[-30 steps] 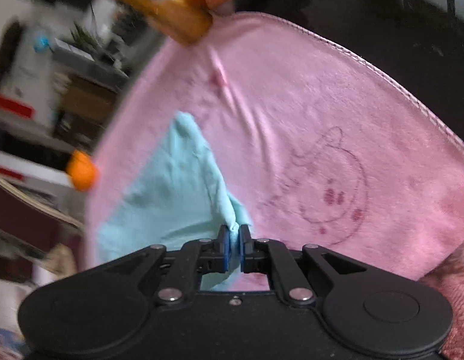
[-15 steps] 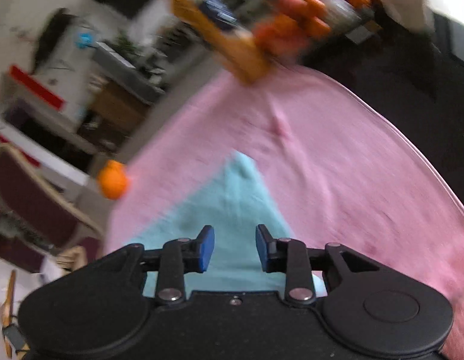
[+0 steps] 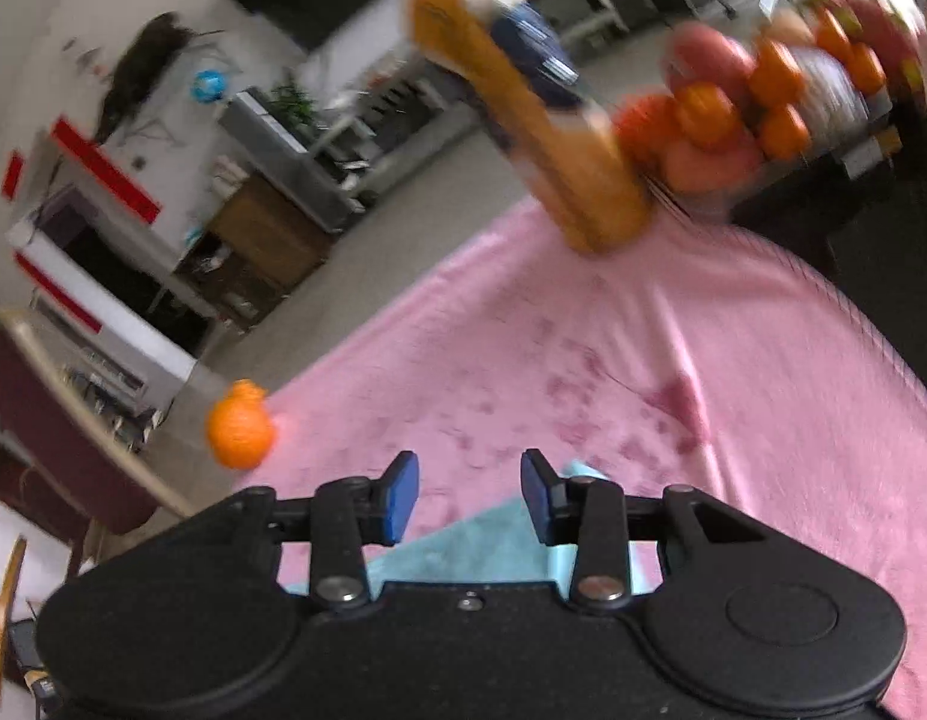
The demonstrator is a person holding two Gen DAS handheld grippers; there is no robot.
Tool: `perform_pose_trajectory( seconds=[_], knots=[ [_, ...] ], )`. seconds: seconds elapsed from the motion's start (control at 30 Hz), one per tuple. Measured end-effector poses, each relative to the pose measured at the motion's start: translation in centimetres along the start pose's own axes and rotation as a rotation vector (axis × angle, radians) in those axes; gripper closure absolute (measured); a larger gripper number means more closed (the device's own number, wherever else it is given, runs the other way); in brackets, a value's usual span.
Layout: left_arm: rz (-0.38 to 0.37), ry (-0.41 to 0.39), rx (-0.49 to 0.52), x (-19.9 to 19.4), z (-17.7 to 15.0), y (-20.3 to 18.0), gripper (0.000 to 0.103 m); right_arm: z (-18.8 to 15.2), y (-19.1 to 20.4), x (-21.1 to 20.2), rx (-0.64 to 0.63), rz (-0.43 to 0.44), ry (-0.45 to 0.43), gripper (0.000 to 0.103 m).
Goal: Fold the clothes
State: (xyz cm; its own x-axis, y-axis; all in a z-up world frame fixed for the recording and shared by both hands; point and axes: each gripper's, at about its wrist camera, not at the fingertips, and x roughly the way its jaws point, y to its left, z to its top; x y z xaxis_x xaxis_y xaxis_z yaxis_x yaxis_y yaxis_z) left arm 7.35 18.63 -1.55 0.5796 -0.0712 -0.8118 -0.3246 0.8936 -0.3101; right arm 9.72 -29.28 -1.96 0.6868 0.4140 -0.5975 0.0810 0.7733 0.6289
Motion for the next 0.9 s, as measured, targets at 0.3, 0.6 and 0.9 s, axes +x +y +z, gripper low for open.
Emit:
perform_pose_trajectory(
  seconds=[0.3,0.6,0.9],
  knots=[
    [0.009,0.02,0.01,3.4,0.9,-0.9,0.074,0.7,-2.6,3.9,0.04,-0.142,0.052,0.071],
    [0.03,-0.002,0.022,5.4,0.8,-0.9,0.082,0.5,-3.9,6.9,0.117,-0.131,0.109,0.071],
    [0.164,-0.019,0.134,6.1,0.3,-2.9,0.101,0.2,-3.6,8.7,0.071,-0.192,0.12,0.099]
  ],
)
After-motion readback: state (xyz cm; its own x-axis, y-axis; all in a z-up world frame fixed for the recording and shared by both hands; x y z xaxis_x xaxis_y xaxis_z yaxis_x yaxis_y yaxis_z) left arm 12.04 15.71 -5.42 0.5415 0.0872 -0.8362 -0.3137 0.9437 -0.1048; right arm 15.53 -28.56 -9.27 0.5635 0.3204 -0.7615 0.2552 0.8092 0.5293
